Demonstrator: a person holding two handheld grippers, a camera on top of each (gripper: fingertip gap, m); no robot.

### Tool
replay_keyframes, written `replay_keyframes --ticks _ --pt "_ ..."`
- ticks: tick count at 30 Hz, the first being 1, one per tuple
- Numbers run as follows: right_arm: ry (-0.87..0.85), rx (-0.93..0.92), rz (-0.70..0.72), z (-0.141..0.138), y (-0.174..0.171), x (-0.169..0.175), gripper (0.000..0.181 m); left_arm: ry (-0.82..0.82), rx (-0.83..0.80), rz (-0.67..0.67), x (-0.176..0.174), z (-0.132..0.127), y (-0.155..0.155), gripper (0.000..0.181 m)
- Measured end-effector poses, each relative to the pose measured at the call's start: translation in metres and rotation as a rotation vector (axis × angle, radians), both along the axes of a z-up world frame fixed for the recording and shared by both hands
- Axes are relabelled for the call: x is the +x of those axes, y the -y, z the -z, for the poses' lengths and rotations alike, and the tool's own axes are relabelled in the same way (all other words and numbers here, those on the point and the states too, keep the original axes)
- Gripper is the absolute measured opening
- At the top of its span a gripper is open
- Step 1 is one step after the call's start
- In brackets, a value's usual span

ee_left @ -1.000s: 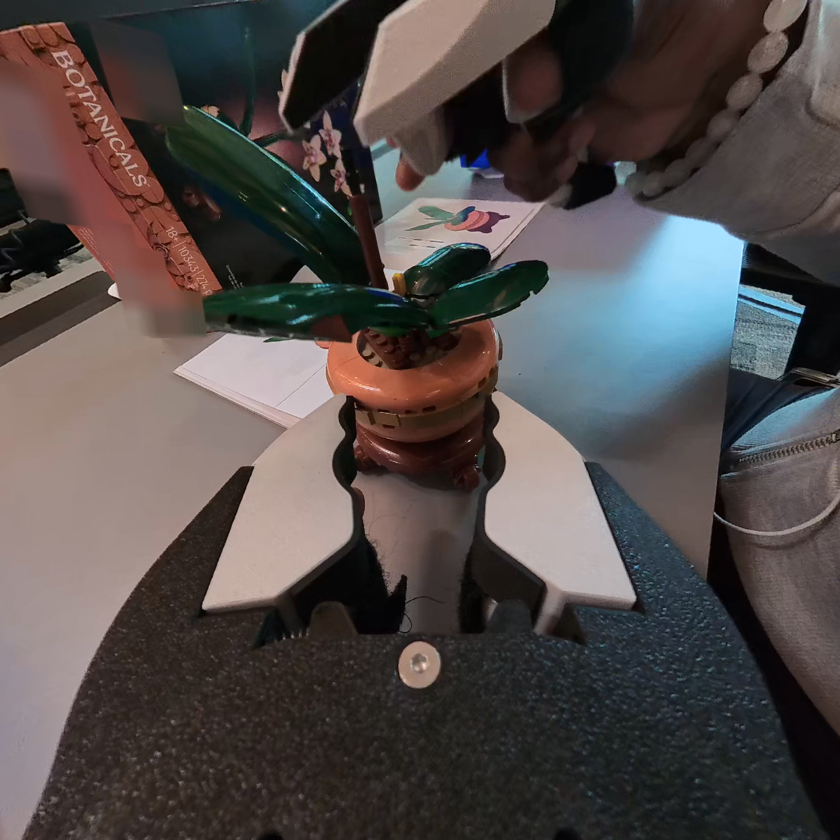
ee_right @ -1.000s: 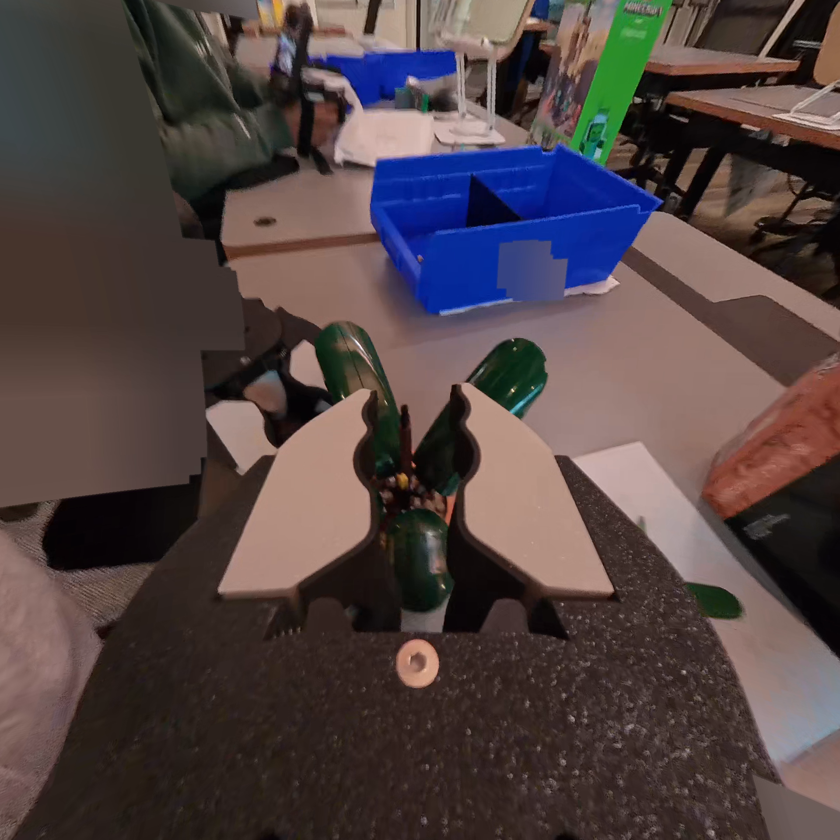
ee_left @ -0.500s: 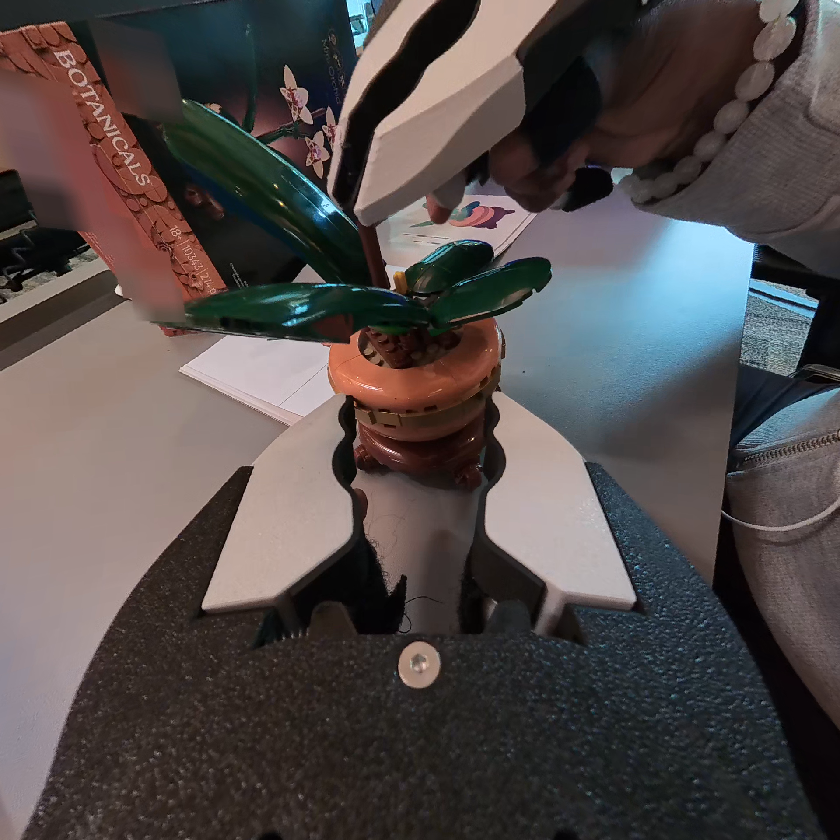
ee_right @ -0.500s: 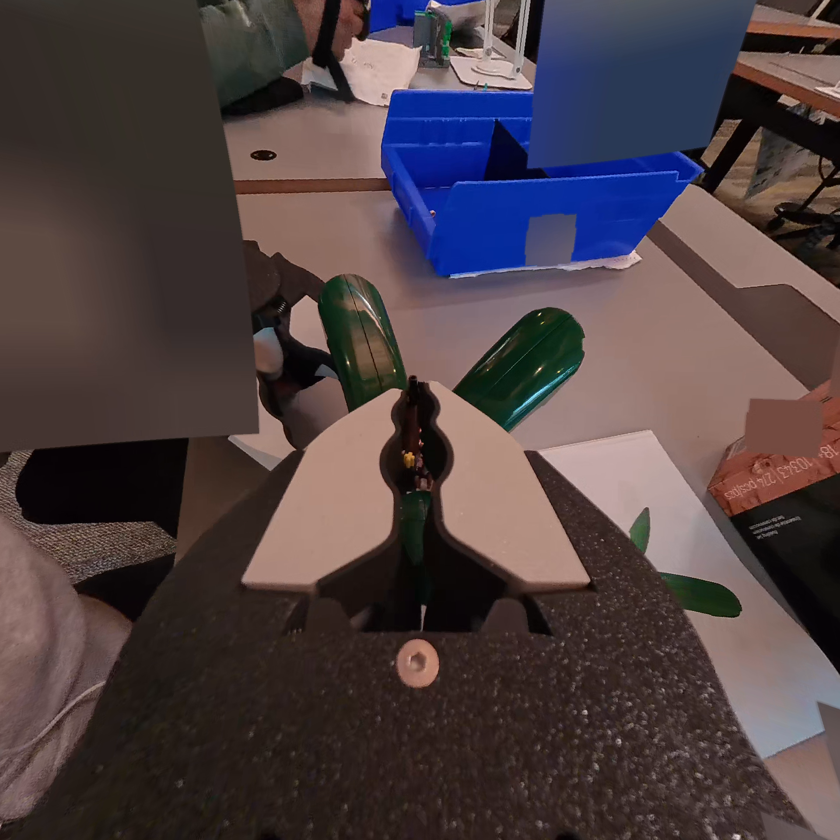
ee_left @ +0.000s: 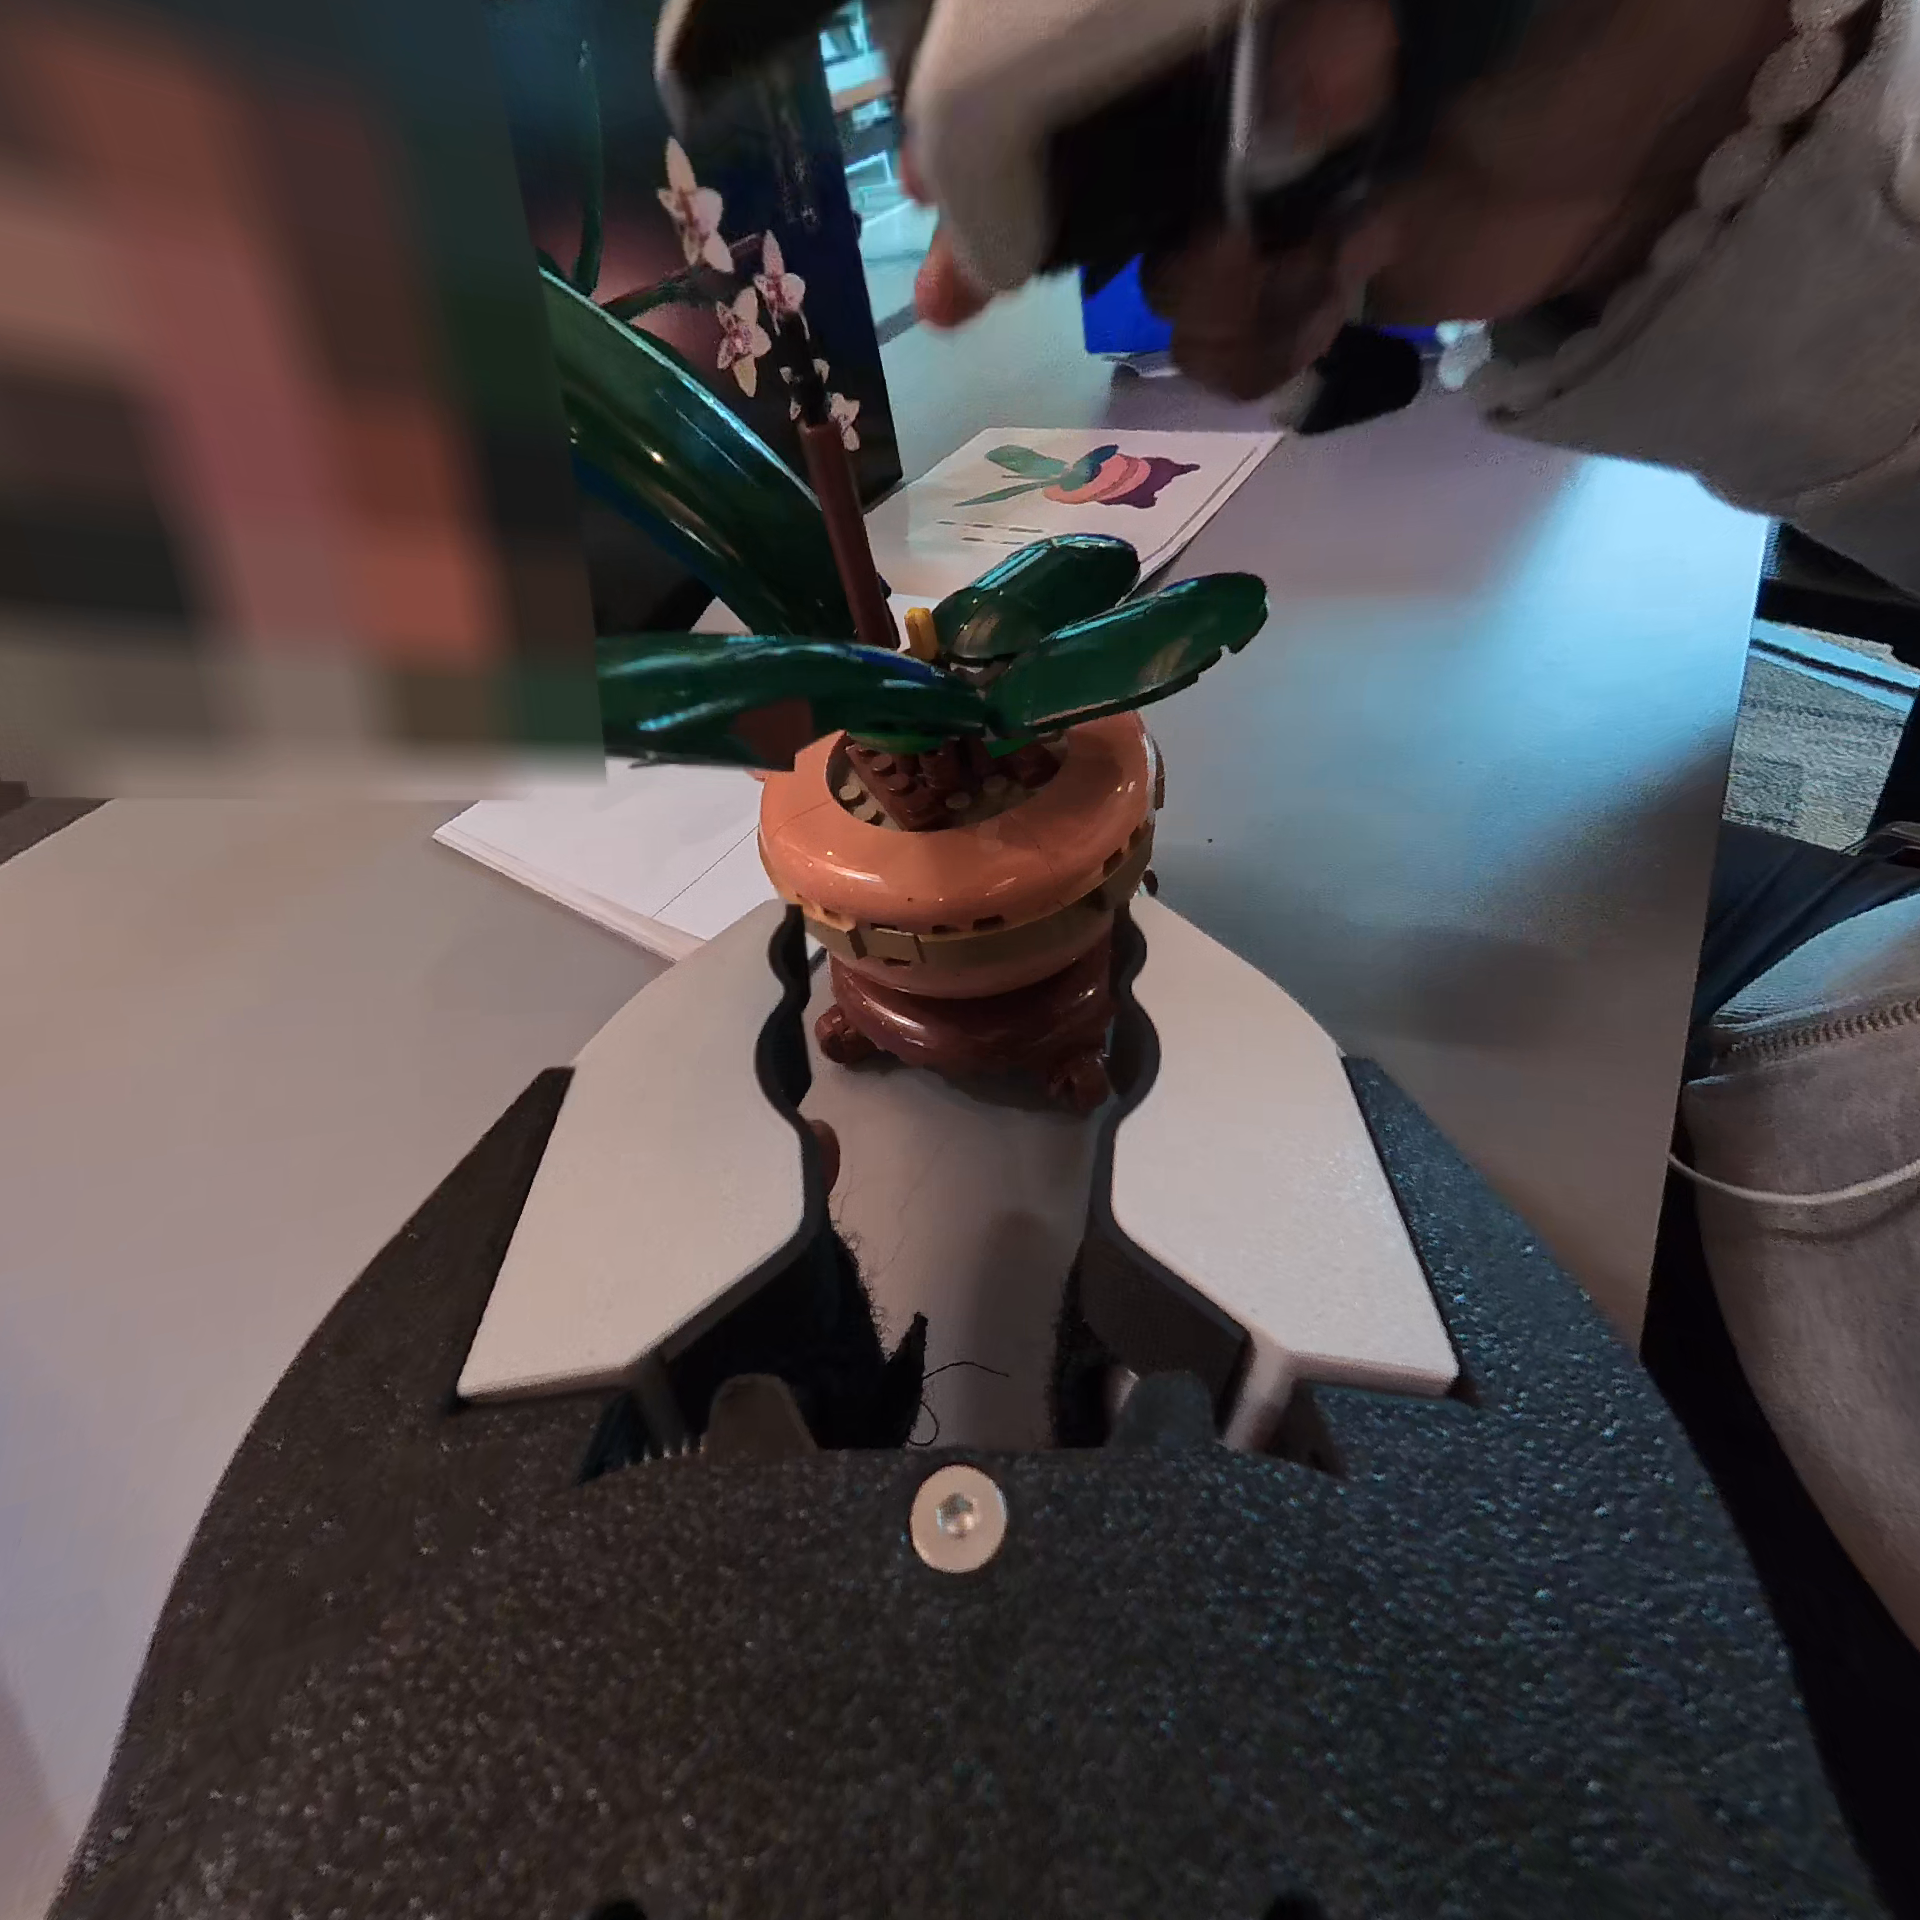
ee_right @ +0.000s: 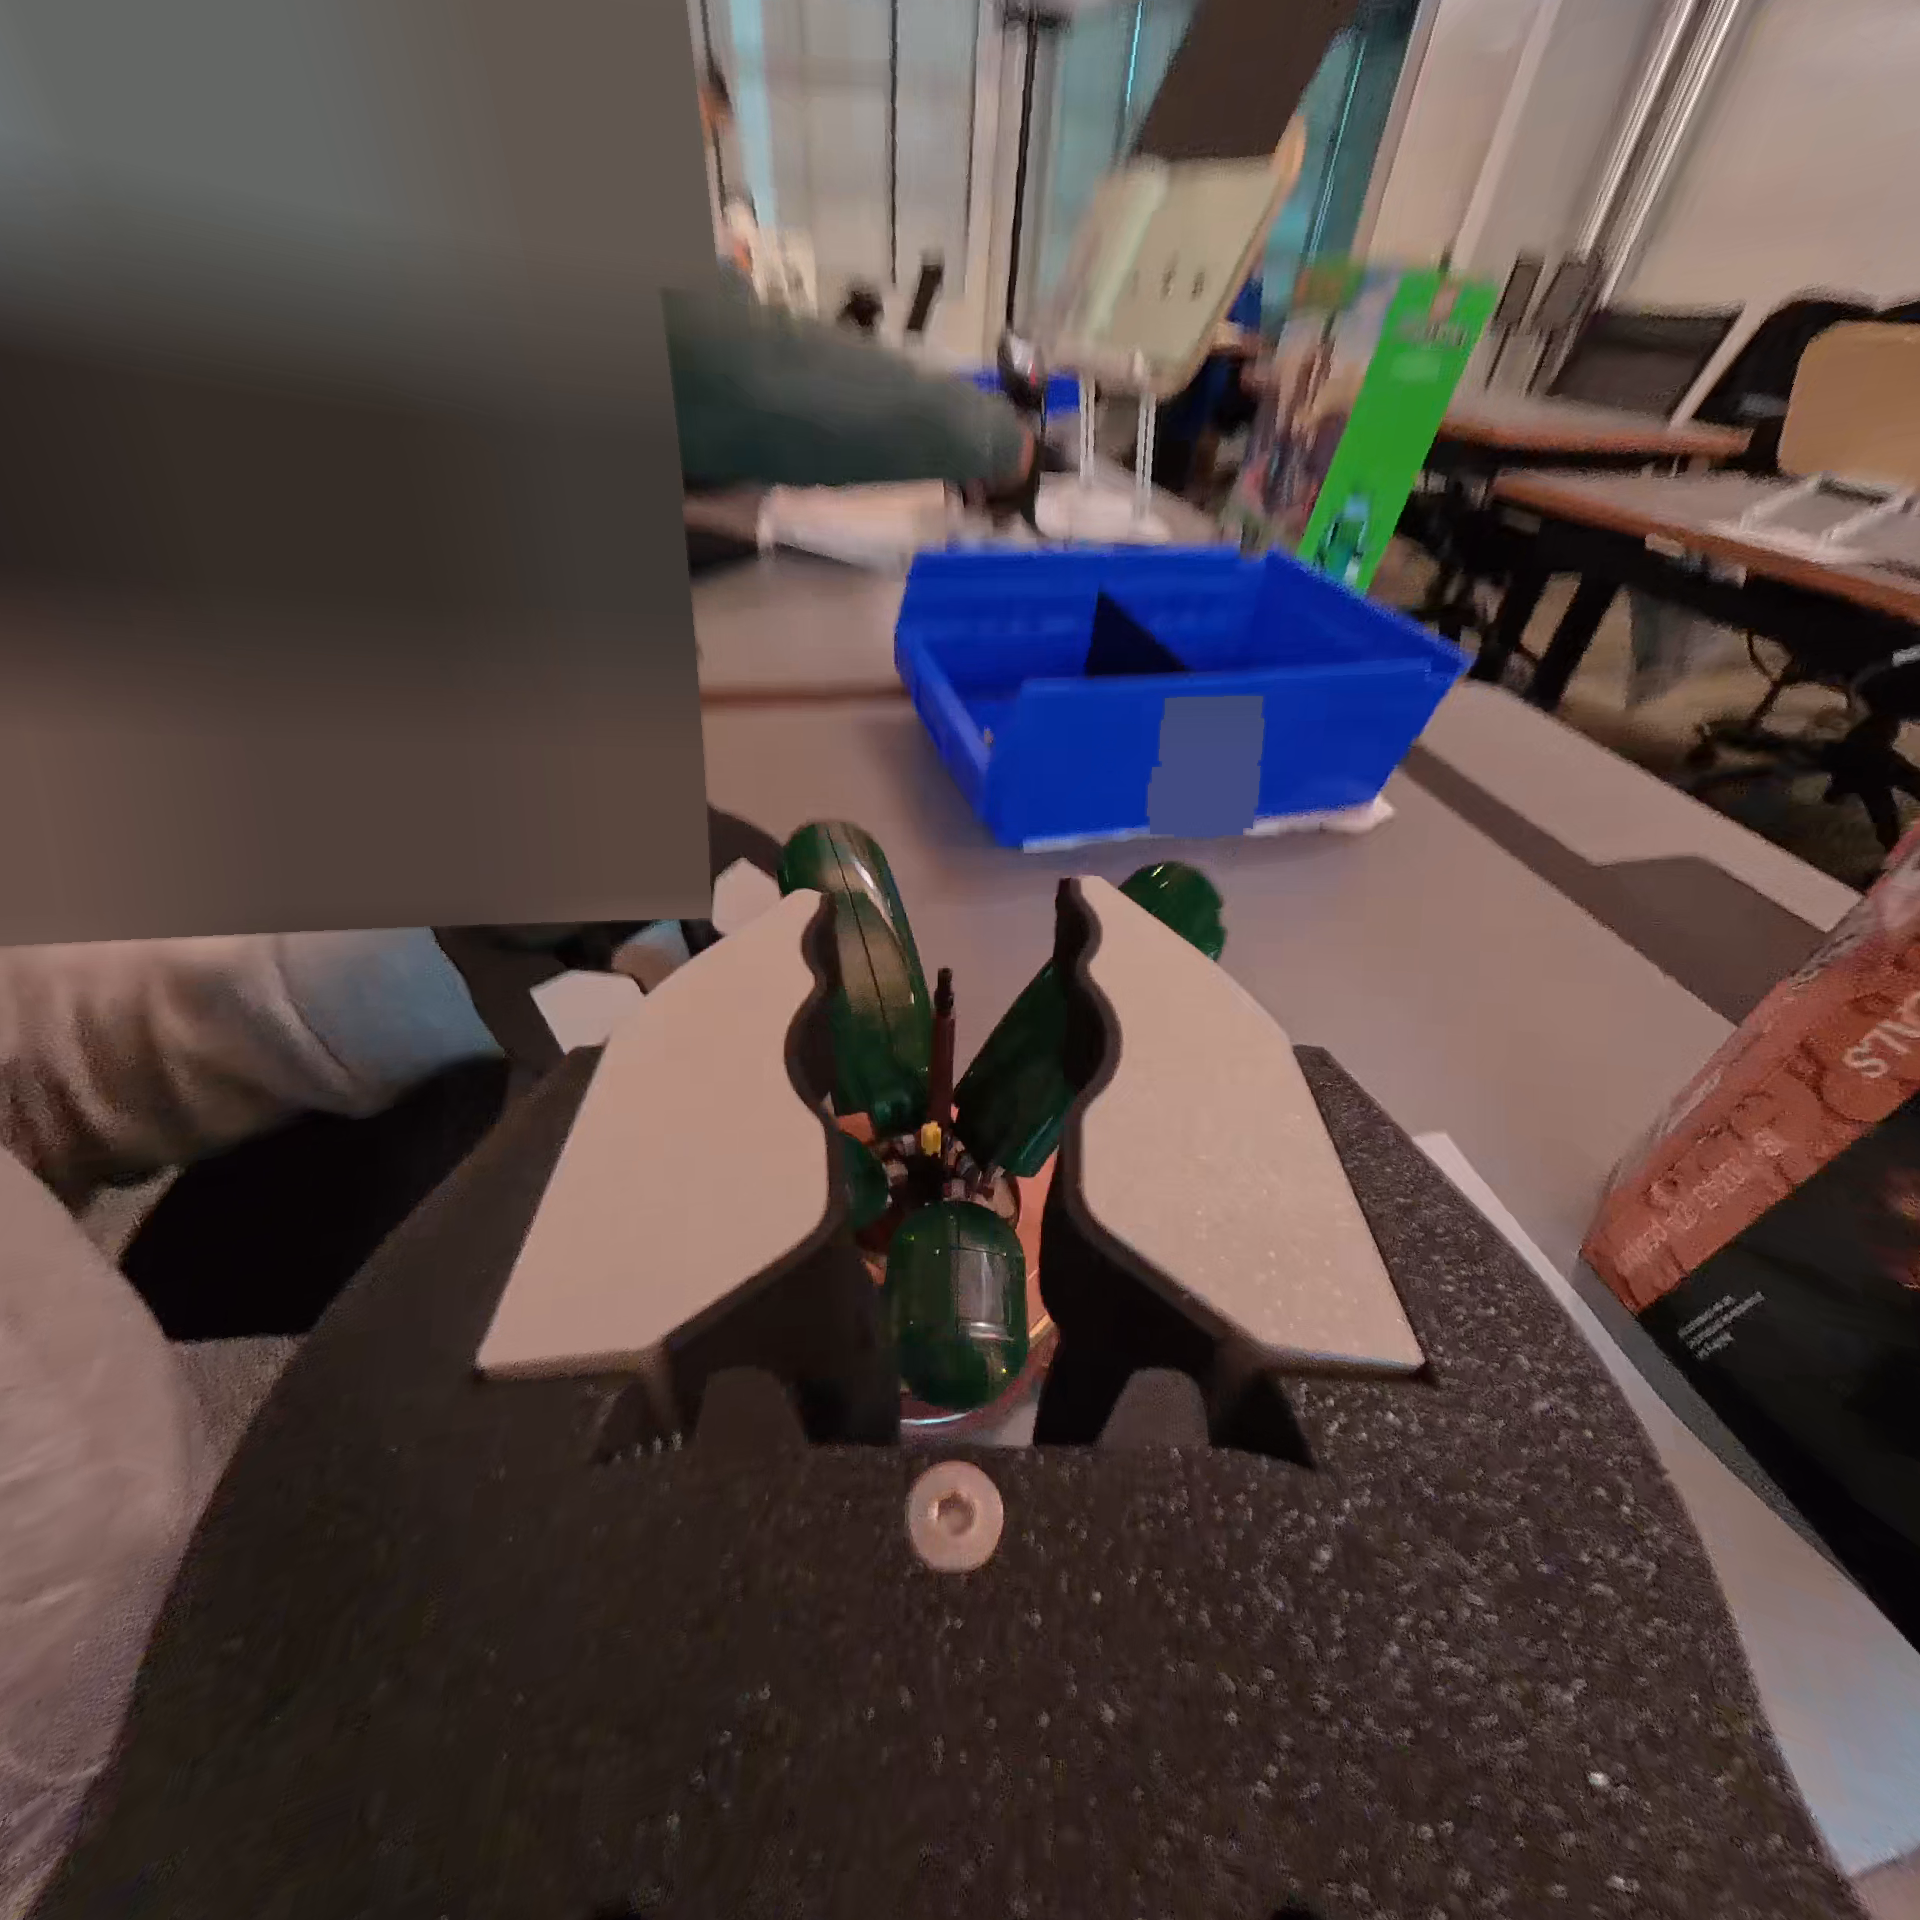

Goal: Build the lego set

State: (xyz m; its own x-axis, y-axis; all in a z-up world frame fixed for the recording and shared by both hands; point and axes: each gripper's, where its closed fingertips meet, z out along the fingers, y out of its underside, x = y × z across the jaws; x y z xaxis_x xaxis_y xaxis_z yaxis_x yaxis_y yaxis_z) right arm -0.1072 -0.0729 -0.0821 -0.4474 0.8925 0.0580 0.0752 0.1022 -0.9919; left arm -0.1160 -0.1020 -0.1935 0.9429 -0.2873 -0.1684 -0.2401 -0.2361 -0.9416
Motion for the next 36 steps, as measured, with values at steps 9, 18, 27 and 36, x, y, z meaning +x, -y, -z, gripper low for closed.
replay_keyframes --ticks 9,18,27,36 --pt "0.265 0.044 -0.297 0.085 -0.028 0.041 0.083 0.059 -0.082 -0.094 0.002 0.004 0.006 0.077" --pt "0.373 0.129 -0.255 0.126 -0.013 0.012 0.071 0.050 -0.153 -0.009 0.001 0.014 -0.012 0.061" --pt "0.286 0.008 -0.053 0.113 -0.013 0.042 0.070 0.037 -0.201 -0.103 -0.029 0.020 -0.002 0.060" --pt "0.076 0.166 0.307 0.092 -0.125 0.156 0.001 -0.058 -0.210 0.222 0.084 -0.010 0.023 0.001"
